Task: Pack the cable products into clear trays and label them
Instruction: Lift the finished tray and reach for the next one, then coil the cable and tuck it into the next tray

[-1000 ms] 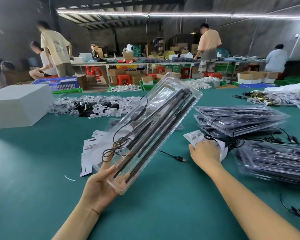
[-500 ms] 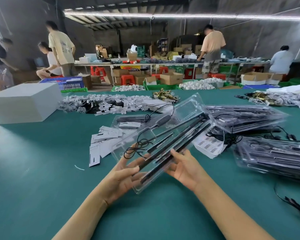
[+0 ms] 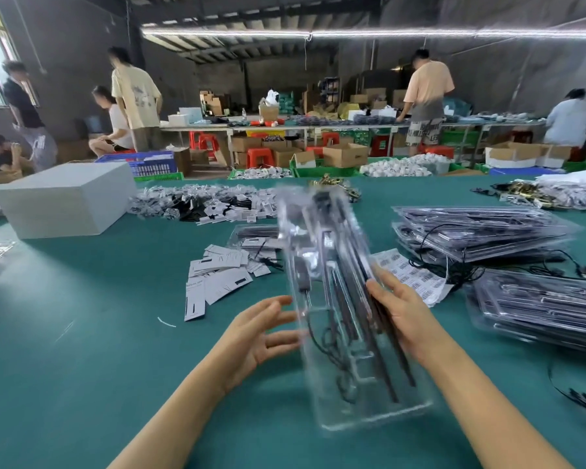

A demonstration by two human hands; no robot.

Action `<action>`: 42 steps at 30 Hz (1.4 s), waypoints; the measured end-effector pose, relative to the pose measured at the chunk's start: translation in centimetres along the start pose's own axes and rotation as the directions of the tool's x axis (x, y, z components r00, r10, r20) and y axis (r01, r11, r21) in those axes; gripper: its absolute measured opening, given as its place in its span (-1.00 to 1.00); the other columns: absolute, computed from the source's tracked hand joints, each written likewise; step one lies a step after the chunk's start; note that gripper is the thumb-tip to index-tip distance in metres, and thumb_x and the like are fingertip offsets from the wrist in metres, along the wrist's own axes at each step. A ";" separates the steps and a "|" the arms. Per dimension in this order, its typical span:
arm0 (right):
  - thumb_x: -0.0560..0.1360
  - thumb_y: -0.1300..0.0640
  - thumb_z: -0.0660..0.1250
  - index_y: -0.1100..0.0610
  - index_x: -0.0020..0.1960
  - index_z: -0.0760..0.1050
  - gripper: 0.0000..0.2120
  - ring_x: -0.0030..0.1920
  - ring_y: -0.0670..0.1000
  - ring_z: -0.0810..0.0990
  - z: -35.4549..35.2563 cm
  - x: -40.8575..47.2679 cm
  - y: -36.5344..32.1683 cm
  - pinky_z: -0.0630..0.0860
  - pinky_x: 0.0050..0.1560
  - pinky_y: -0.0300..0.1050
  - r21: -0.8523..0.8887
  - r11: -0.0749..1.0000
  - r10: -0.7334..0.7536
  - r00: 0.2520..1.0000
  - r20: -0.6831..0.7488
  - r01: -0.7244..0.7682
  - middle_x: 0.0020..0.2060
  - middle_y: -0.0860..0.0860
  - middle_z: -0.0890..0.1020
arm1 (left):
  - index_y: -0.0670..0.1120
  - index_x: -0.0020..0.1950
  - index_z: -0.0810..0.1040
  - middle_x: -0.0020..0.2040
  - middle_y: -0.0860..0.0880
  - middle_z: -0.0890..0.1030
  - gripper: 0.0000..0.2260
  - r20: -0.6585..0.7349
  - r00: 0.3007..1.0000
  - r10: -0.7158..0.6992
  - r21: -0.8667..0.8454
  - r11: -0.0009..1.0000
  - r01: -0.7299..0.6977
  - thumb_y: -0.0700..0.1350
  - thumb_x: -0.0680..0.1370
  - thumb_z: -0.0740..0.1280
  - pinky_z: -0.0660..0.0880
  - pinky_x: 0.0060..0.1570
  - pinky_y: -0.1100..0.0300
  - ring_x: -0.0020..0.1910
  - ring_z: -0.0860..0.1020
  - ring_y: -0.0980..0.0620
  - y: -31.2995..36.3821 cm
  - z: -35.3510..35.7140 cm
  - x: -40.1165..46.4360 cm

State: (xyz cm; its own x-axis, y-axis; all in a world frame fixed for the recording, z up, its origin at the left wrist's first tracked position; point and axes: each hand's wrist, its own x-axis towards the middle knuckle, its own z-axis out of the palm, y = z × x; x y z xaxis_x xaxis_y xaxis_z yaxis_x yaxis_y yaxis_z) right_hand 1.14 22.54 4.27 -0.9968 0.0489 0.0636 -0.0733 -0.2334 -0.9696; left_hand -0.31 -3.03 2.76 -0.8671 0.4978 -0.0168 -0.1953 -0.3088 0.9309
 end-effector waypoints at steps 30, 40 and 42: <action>0.33 0.21 0.43 -0.34 0.31 0.28 -0.28 -0.11 0.22 0.67 -1.4 -0.3 1.0 0.59 -0.37 -0.12 0.059 0.990 0.119 0.987 0.106 -0.125 0.07 0.24 0.64 | -0.21 -0.06 0.47 -0.23 -0.12 0.68 -0.94 -0.346 0.937 -0.046 -0.491 0.860 -0.139 -0.27 0.58 0.22 0.63 -0.21 0.16 -0.24 0.69 -0.03 -0.3 0.1 1.3; 0.29 0.22 0.40 -0.22 0.27 0.48 -0.39 -0.27 -0.04 0.66 -5.0 -0.4 -0.4 0.60 -0.37 -0.16 0.176 0.980 0.104 0.994 -0.040 -0.095 -0.29 -0.05 0.62 | -0.06 0.20 0.36 0.20 -0.34 0.51 -0.58 -0.281 0.956 -0.081 -0.719 0.678 -0.154 0.07 0.46 0.40 0.51 -0.05 -0.35 0.07 0.60 -0.35 0.4 -2.2 1.0; 0.34 0.25 0.37 -0.19 0.28 0.48 -0.42 -0.22 0.01 0.69 -5.2 -0.3 -0.6 0.64 -0.29 -0.11 0.259 0.963 0.094 0.994 -0.054 -0.077 -0.23 0.00 0.67 | -0.07 0.21 0.37 0.23 -0.29 0.53 -0.55 -0.239 0.970 -0.054 -0.702 0.700 -0.134 0.10 0.45 0.41 0.48 0.01 -0.38 0.15 0.57 -0.32 0.2 -2.2 1.0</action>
State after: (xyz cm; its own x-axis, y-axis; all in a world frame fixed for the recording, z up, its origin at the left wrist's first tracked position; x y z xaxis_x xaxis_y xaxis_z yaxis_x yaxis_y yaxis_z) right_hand 1.64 27.69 3.57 -0.9961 0.0787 -0.0411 -0.0018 -0.4800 -0.8773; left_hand -2.25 -4.36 2.15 -0.9397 0.3057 -0.1534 -0.3419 -0.8516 0.3973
